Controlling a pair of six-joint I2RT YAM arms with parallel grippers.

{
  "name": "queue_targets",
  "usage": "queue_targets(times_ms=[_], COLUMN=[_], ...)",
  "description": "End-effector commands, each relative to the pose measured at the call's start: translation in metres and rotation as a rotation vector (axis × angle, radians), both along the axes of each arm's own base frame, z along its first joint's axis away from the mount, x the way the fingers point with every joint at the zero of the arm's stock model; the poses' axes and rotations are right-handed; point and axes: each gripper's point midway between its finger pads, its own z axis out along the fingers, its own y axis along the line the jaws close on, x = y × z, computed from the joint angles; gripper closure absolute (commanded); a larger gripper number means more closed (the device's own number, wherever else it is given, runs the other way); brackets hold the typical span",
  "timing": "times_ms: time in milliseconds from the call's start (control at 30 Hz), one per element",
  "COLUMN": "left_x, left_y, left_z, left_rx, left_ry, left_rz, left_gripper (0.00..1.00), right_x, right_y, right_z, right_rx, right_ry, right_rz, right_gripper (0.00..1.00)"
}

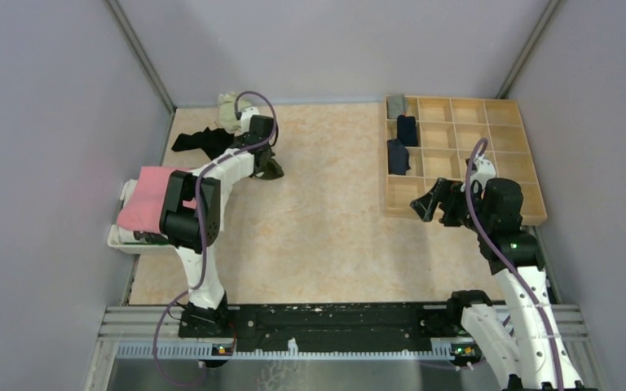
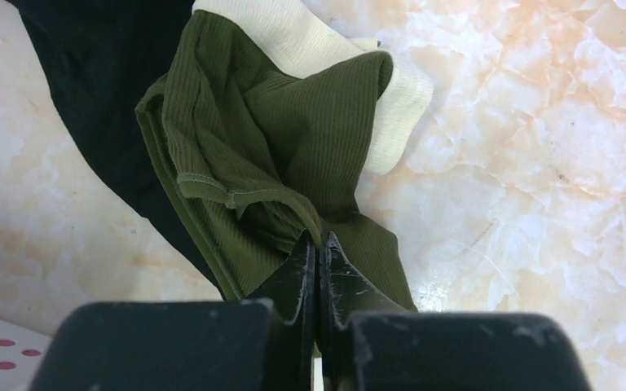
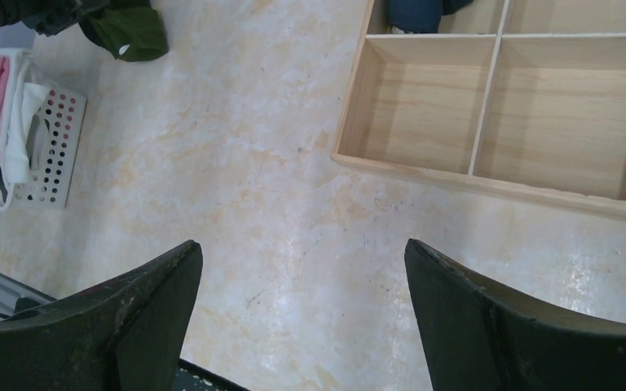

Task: Roll the underwear
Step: Move the underwear to the center of the board.

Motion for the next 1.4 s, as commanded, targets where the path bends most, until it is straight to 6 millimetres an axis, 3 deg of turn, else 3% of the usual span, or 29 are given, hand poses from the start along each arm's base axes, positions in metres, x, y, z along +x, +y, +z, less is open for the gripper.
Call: queue_targets(times_ms=[0,200,367,500,633,800,1133,1200,1267,1367], left_x=[0.014,-0.007,-0.048,-0.085,-0.123,-0.175,-0.311,-0.339,-0.356,-0.361], left_y=[-0.007,-0.029,-0.036,-0.042,-0.054,-0.096,-0.223,-0.25,-0.27,-0.287], left_z=[0.057,0.106,0.136,0.146,0.142,0.119,0.03,0.015,0.013,0.025], left_rx=[-0.027,-0.071,-0.123,-0.163,-0.17,-0.125,-0.321,-0.319,-0.309,-0.352], left_ry=[-0.147,-0.216,-0.269,-0.266,-0.213,-0.143,0.091,0.133,0.143,0.113], left_rz=[-0.048,-0.225,-0.308,-0.393,-0.503,-0.661,-0.968,-1.033,-1.063,-1.074], left_gripper=[1.0,1.0,1.0,1.0,1.0,1.0,1.0,0.94,0.79,0.54], right_x=[0.002,0.002,0.0,0.0,-0.001,-0.004,-0.005,-0.004,-0.004,-0.004], right_y=[0.002,0.001,0.002,0.002,0.001,0.004,0.006,0.007,0.008,0.008], right_z=[0.004,0.006,0.01,0.012,0.014,0.015,0.01,0.009,0.007,0.003], right_rx=[0.007,0.002,0.0,-0.01,-0.015,-0.002,0.01,0.018,0.027,0.041], right_ry=[-0.036,-0.048,-0.072,-0.081,-0.084,-0.082,-0.066,-0.06,-0.049,-0.025], right_rz=[0.013,0.011,0.021,0.028,0.029,0.043,0.043,0.043,0.044,0.035], right_gripper=[0.09,0.09,0.09,0.08,0.08,0.08,0.08,0.08,0.08,0.08])
